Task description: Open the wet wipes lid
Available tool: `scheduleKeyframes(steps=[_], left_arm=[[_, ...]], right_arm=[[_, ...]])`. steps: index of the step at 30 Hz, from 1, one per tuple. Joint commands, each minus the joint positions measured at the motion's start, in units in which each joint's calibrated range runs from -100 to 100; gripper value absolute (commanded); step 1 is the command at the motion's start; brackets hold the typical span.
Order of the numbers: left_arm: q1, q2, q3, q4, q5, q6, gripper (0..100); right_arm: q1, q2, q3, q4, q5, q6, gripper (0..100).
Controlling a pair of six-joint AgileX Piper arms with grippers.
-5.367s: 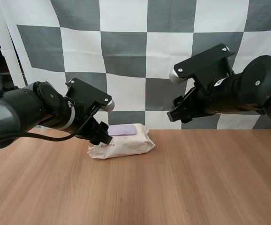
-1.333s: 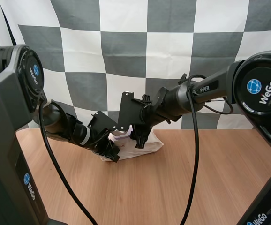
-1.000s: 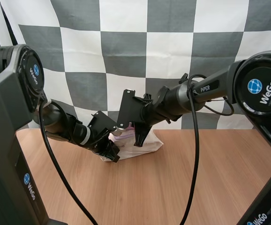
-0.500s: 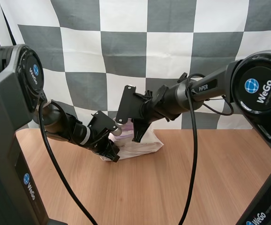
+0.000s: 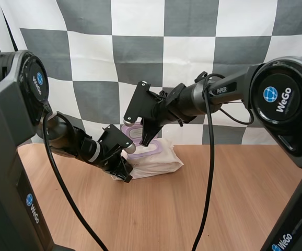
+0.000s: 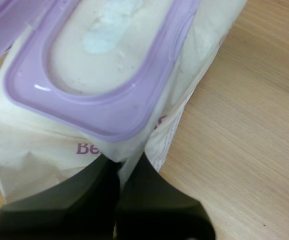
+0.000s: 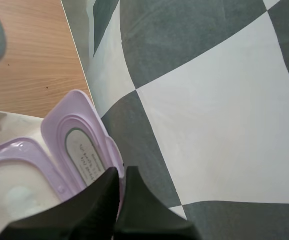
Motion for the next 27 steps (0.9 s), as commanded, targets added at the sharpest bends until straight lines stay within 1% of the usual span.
scheduleKeyframes(steps=[1,11,22,24,27], left_arm=[[0.01,0.01,-0.01,0.09,1.24,-0.42,0],[0.01,0.01,-0.01,0.34,1.99,-1.01,0],[0.01,0.01,-0.01,0.34,1.99,-1.01,0],[0.01,0.01,-0.01,0.34,1.99,-1.01,0],[0.01,0.01,-0.01,0.34,1.99,-1.11,0]], right_arm=[[-0.04,2.32,-0.88,0.29,-0.35,-0.02,0],[-0.47,10.77,-8.78,3.01,-0.8,-0.02,0],[-2.87,16.7,-9.62,4.97,1.87,0.02,0],[-3.04,17.18,-9.62,5.98,3.87,0.02,0],[-3.03,17.44,-9.62,6.84,9.89,0.02,0]])
